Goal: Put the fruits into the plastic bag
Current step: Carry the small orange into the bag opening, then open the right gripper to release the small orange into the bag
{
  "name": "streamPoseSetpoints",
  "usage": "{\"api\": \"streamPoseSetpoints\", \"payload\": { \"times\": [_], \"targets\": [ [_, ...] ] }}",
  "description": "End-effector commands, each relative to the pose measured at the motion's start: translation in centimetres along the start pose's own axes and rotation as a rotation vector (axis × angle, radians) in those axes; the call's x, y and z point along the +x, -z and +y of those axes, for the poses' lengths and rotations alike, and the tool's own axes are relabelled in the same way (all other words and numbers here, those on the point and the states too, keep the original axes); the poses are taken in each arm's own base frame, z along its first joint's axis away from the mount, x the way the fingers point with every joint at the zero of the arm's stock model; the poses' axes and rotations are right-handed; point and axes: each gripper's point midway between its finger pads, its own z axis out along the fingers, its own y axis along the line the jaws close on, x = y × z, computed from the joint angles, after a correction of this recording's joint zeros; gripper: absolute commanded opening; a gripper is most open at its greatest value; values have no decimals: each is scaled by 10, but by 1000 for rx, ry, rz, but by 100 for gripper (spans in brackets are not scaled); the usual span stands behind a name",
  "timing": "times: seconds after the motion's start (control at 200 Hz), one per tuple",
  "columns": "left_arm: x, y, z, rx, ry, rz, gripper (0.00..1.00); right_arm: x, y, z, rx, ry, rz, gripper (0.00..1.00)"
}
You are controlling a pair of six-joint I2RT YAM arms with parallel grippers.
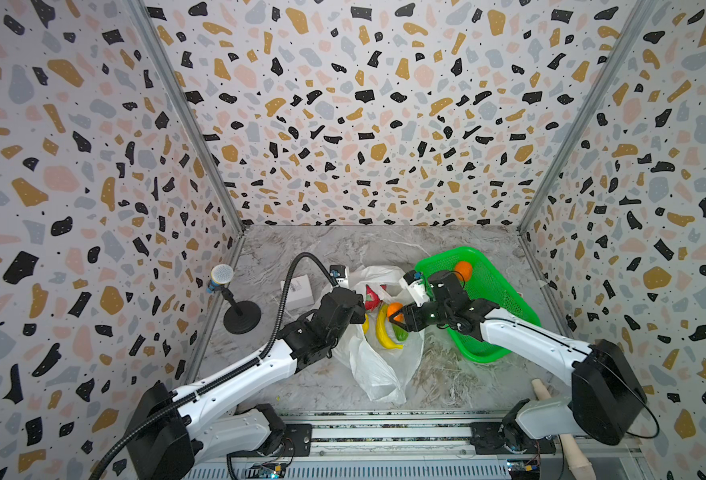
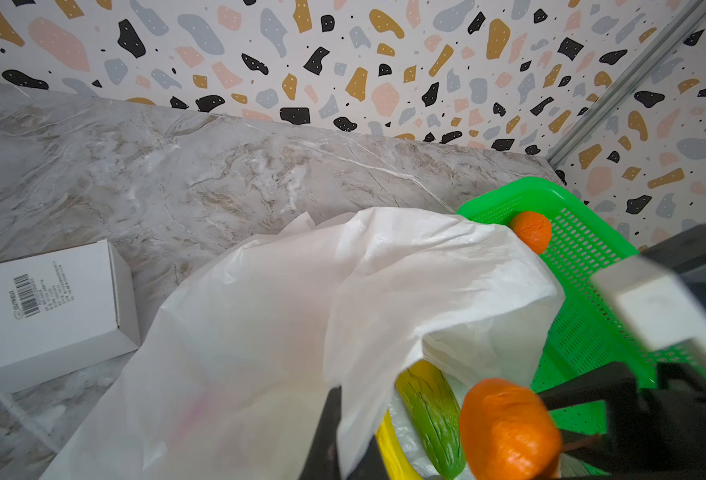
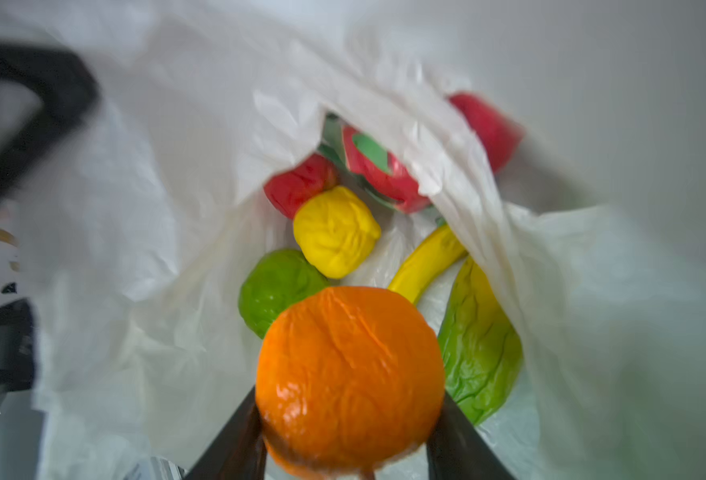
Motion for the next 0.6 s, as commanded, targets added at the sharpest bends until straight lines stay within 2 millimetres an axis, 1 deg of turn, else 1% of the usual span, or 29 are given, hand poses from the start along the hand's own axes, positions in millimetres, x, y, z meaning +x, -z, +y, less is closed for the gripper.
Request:
{"api": "streamPoseSetpoints", "payload": {
  "times": [0.0, 0.11, 0.245, 0.265, 0.315, 0.375, 0.446, 0.546, 0.596],
  "targets": [
    [-14, 4, -4, 19, 31, -34, 0, 5, -22, 5, 23, 90, 80, 49],
    [-12, 7, -1, 11, 29, -32, 0, 13, -47, 13, 16, 126, 154, 50],
    [-14, 10, 1, 6, 31, -40, 0, 15, -69, 23, -2, 143, 191, 52],
    [-14, 10, 1, 7, 31, -41, 0, 15, -72, 25, -5, 147, 193, 53],
    [-14, 11, 2, 6, 31, -41, 0, 14, -77, 27, 5, 154, 202, 61],
    [-14, 11, 2, 6, 31, -43, 0, 9, -80, 26, 35, 163, 196, 69],
    [-14, 11, 2, 6, 28, -42, 0, 2, -79, 24, 60, 168, 181, 82],
    [-15, 11, 2, 5, 26, -43, 0, -7, -73, 21, 99, 178, 150, 90],
    [-15, 12, 2, 7, 26, -43, 0, -13, -68, 22, 109, 184, 130, 91]
  ]
}}
